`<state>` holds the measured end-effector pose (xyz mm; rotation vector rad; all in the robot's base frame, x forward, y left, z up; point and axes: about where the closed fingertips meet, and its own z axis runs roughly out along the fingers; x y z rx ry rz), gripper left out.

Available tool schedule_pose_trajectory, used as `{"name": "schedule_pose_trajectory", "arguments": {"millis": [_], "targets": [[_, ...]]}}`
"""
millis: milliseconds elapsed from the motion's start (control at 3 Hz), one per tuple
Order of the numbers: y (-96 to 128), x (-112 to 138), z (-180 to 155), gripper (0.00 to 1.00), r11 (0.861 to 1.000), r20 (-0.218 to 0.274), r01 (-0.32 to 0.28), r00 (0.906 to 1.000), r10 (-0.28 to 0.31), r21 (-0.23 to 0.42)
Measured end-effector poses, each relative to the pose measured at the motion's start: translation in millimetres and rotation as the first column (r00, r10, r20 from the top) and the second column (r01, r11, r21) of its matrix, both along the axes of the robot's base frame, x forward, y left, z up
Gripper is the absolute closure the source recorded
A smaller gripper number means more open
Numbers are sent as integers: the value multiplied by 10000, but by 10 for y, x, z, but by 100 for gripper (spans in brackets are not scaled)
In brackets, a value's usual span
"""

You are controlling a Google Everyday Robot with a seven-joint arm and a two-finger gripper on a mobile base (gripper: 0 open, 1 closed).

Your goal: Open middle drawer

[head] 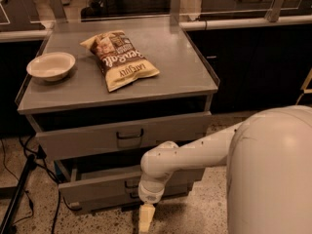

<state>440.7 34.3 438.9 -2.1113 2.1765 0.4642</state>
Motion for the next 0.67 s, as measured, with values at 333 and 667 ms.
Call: {"name": "schedule_pose_trajectory", "arguments": {"millis": [333, 667], "targets": [[44, 194, 0, 0, 10000, 58, 23, 10000, -23, -38], [141, 353, -46, 0, 10000, 27, -50, 10000, 50, -73]]}}
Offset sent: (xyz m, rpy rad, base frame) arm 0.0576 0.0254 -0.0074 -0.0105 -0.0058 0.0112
